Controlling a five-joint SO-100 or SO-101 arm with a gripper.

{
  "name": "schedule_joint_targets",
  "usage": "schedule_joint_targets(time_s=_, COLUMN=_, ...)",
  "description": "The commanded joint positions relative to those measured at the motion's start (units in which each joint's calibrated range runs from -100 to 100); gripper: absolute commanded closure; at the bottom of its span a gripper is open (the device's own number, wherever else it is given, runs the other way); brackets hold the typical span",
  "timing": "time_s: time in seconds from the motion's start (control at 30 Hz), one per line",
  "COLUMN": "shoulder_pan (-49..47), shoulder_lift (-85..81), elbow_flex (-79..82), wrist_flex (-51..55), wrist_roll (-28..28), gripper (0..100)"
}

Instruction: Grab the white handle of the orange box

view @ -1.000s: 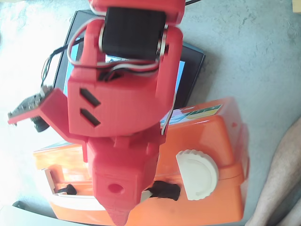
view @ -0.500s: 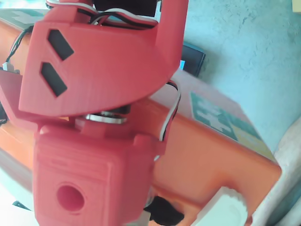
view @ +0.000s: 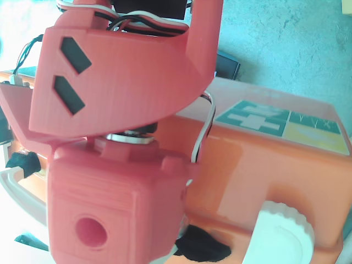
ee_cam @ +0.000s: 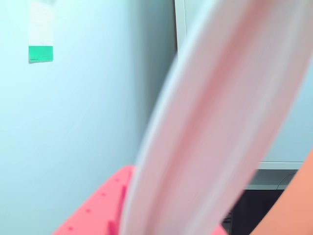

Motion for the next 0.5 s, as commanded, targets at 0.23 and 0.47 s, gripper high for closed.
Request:
schedule_joint_targets(time_s=0.23, shoulder_pan=0.2, shoulder_lift=2.3, elbow_flex=12.7, wrist_flex=0.9, wrist_roll=0.3, gripper=98)
schedule_joint_targets(time_s=0.47, shoulder_pan=0.3, shoulder_lift=2.2, elbow_flex=12.7, wrist_flex=0.8, wrist_roll=0.3, gripper=98)
